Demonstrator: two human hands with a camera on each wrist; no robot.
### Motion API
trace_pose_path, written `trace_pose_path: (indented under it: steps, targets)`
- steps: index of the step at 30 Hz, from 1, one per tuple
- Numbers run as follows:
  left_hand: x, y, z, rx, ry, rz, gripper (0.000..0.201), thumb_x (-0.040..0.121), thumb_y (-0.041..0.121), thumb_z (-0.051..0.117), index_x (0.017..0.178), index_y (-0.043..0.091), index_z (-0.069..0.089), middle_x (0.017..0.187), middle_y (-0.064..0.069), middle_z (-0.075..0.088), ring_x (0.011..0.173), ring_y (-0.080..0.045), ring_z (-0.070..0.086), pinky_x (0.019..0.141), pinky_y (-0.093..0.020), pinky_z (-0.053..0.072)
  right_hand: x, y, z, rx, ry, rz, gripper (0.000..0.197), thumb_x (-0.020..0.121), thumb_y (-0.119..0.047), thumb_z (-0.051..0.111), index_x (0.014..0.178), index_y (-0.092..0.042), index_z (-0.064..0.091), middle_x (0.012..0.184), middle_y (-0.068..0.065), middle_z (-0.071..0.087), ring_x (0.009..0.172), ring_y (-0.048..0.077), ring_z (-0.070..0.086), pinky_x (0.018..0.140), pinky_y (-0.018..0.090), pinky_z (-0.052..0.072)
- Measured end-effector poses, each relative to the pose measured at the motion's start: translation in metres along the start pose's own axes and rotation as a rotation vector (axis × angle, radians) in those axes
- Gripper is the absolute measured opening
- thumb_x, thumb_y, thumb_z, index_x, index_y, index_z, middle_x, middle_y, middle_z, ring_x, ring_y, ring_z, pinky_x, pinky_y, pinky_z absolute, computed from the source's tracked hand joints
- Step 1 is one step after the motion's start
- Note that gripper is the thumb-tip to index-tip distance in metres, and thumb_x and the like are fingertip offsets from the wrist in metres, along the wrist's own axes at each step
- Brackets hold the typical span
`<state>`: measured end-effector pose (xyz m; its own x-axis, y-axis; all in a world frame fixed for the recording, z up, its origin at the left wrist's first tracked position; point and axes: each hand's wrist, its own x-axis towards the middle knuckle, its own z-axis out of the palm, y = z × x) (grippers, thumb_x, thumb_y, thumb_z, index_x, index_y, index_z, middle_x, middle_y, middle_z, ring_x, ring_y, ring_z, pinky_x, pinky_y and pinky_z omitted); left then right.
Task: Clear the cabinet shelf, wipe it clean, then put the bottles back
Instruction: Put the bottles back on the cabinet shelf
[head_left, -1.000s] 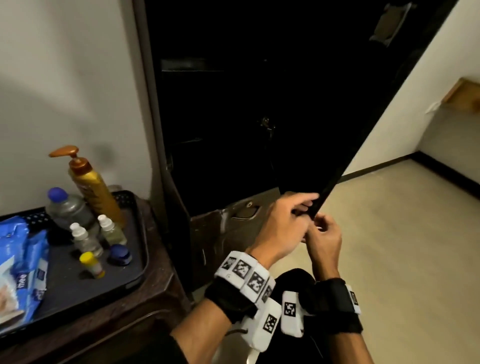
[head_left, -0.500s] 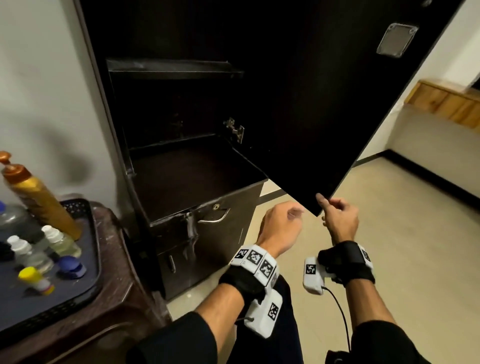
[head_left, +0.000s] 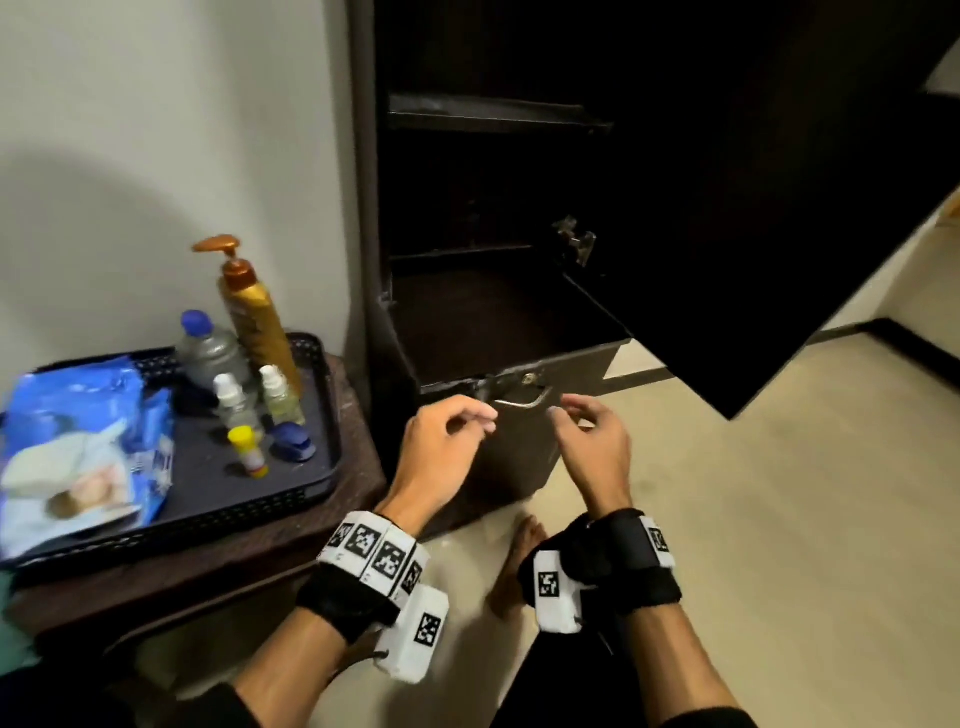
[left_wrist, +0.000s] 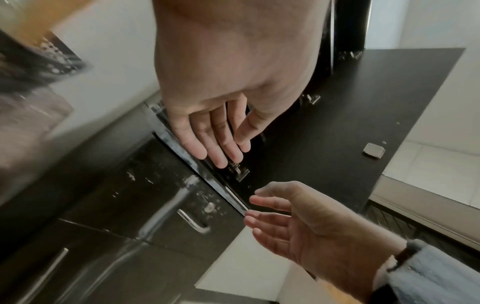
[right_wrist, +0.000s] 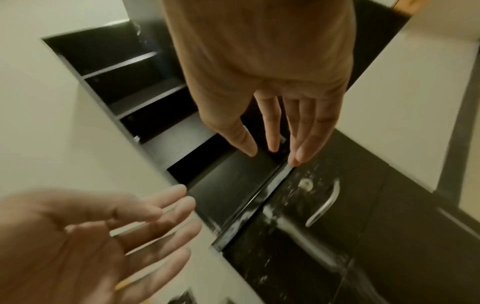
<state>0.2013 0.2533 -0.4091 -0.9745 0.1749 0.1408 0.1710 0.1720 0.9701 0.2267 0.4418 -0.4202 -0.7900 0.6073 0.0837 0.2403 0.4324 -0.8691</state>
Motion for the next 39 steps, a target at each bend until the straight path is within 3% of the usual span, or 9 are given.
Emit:
trace_pose_path:
  steps: [2, 5, 8, 10, 16, 21, 25, 32, 39]
  targets:
    - [-0.002, -0.008, -0.037, -0.011, 0.095, -0.02, 0.027, 0.08, 0.003, 0.059, 0.083, 0.025, 0.076, 0.08, 0.006, 0.076, 0.081, -0.014, 0.072, 0.087, -0.04, 0.057, -0.016, -0.017, 0.036, -0.005, -0.131, -0.06, 0.023, 0.089, -0.034, 0.073, 0.109, -0.025, 0.079, 0.102, -0.008, 0.078, 0.1, 0.011, 0.071, 0.099, 0.036, 0.056]
    - [-0.006, -0.023, -0.103, 0.001, 0.294, -0.066, 0.023, 0.076, 0.013, 0.063, 0.078, 0.032, 0.074, 0.076, 0.007, 0.074, 0.074, -0.017, 0.071, 0.08, -0.046, 0.059, -0.046, -0.05, 0.091, -0.013, -0.29, -0.174, 0.02, 0.089, -0.03, 0.073, 0.105, -0.024, 0.081, 0.094, -0.012, 0.078, 0.092, 0.001, 0.072, 0.092, 0.027, 0.056]
    - [-0.008, -0.032, -0.16, 0.114, 0.501, -0.137, 0.018, 0.079, 0.013, 0.062, 0.08, 0.028, 0.072, 0.067, 0.006, 0.07, 0.063, -0.017, 0.068, 0.069, -0.038, 0.06, -0.068, -0.078, 0.135, -0.031, -0.401, -0.258, 0.017, 0.087, -0.031, 0.073, 0.101, -0.026, 0.082, 0.089, -0.015, 0.078, 0.085, -0.006, 0.071, 0.086, 0.02, 0.055]
    - [-0.01, -0.034, -0.194, 0.277, 0.606, -0.194, 0.01, 0.079, 0.023, 0.063, 0.083, 0.029, 0.069, 0.069, 0.007, 0.07, 0.067, -0.018, 0.069, 0.066, -0.032, 0.056, -0.078, -0.096, 0.161, -0.059, -0.443, -0.291, 0.02, 0.086, -0.037, 0.073, 0.102, -0.028, 0.081, 0.089, -0.015, 0.078, 0.086, -0.002, 0.072, 0.087, 0.026, 0.059]
    - [0.011, -0.047, -0.237, 0.641, 0.511, -0.312, 0.037, 0.08, 0.053, 0.068, 0.108, 0.029, 0.065, 0.094, 0.005, 0.071, 0.097, -0.024, 0.065, 0.073, -0.031, 0.046, -0.083, -0.14, 0.215, -0.195, -0.406, -0.338, 0.039, 0.084, -0.051, 0.073, 0.115, -0.027, 0.077, 0.101, -0.008, 0.078, 0.101, 0.017, 0.072, 0.091, 0.038, 0.059]
    - [0.028, -0.049, -0.23, 0.731, 0.49, -0.298, 0.036, 0.08, 0.053, 0.068, 0.106, 0.027, 0.069, 0.103, -0.002, 0.074, 0.103, -0.029, 0.066, 0.077, -0.033, 0.05, -0.078, -0.153, 0.242, -0.28, -0.353, -0.369, 0.039, 0.084, -0.055, 0.069, 0.109, -0.025, 0.076, 0.097, -0.004, 0.077, 0.097, 0.023, 0.073, 0.085, 0.042, 0.061]
    - [0.034, -0.052, -0.223, 0.73, 0.481, -0.258, 0.029, 0.081, 0.044, 0.073, 0.103, 0.025, 0.072, 0.101, -0.004, 0.074, 0.099, -0.029, 0.067, 0.072, -0.031, 0.047, -0.075, -0.149, 0.254, -0.319, -0.377, -0.399, 0.041, 0.086, -0.051, 0.069, 0.12, -0.028, 0.075, 0.107, -0.001, 0.078, 0.103, 0.024, 0.072, 0.088, 0.042, 0.06]
    - [0.03, -0.058, -0.222, 0.705, 0.507, -0.165, 0.013, 0.083, 0.031, 0.07, 0.093, 0.024, 0.075, 0.082, 0.001, 0.072, 0.082, -0.023, 0.065, 0.064, -0.027, 0.041, -0.073, -0.139, 0.255, -0.24, -0.376, -0.442, 0.03, 0.087, -0.046, 0.071, 0.112, -0.031, 0.078, 0.101, -0.005, 0.078, 0.097, 0.022, 0.073, 0.084, 0.042, 0.061]
    - [0.025, -0.022, -0.217, 0.662, 0.545, 0.054, 0.013, 0.082, 0.035, 0.072, 0.091, 0.025, 0.073, 0.075, 0.009, 0.067, 0.073, -0.015, 0.06, 0.065, -0.035, 0.053, -0.065, -0.15, 0.213, -0.013, -0.246, -0.543, 0.026, 0.087, -0.043, 0.074, 0.107, -0.027, 0.081, 0.095, -0.01, 0.078, 0.085, 0.008, 0.07, 0.075, 0.031, 0.058]
